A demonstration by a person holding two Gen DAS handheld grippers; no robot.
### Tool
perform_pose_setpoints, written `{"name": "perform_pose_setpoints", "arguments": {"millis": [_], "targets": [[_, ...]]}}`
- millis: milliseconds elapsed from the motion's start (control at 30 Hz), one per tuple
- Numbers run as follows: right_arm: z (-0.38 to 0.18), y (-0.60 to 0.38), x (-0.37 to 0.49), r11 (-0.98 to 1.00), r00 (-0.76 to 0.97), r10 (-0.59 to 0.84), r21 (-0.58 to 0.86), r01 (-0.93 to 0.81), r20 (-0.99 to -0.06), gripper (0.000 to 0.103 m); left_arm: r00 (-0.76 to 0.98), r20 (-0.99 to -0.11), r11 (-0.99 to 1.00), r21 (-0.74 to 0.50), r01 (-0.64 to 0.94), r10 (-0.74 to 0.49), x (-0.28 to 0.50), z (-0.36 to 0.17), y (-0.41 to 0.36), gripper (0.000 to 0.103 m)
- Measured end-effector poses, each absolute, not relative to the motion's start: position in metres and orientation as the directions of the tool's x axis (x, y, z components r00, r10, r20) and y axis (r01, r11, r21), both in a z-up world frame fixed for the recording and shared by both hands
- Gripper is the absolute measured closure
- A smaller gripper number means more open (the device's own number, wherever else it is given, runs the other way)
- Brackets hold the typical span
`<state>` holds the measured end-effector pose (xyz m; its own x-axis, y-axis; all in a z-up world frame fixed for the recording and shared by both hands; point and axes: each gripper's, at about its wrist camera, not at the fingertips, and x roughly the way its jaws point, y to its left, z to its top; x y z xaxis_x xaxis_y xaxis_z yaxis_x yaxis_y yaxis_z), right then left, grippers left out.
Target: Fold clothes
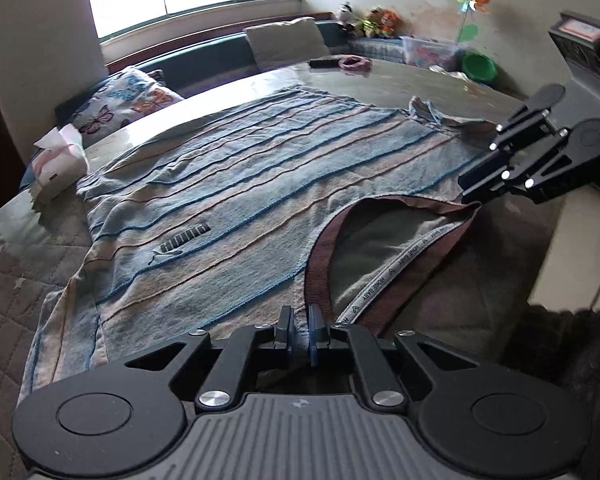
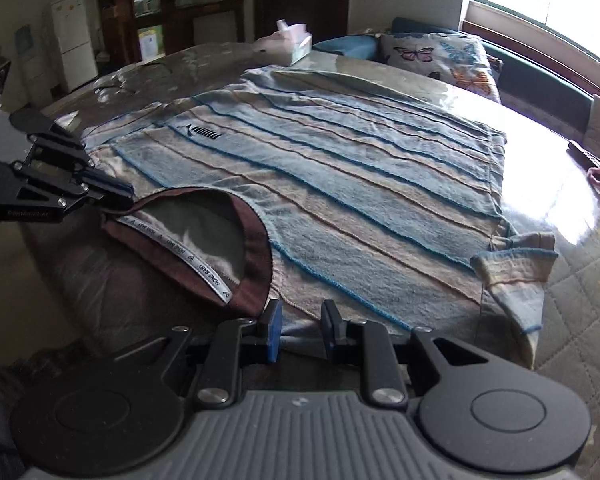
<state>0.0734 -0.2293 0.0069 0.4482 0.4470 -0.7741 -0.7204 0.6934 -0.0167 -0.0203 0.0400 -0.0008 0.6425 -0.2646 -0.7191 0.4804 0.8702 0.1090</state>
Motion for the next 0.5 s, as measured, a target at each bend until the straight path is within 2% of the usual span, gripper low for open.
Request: {"name": "perform_pose_setpoints", "arguments": {"millis": [133, 267, 500], "targets": [[0.013, -0.229, 0.073, 0.676, 0.444, 0.450, -0.030, -0.736, -0.775, 0.082, 0.656, -0.701, 0.884, 0.079, 0.461, -0.279, -0.011, 0.013, 0.047, 0.093], [0.015, -0.232, 0.085, 0.718, 0.484, 0.454, -0.014, -0.695, -0.748, 0.081, 0.712, -0.643, 0.906, 0.066, 0.419, -0.282, 0.007, 0.024, 0.041, 0.078], [0.009, -0.259, 0.106, 0.821, 0.569, 0.399, 0.004, -0.571, -0.720, 0.081, 0.717, -0.616, 0.894, 0.045, 0.446, -0.327, 0.040, 0.019, -0.005, 0.078]]}}
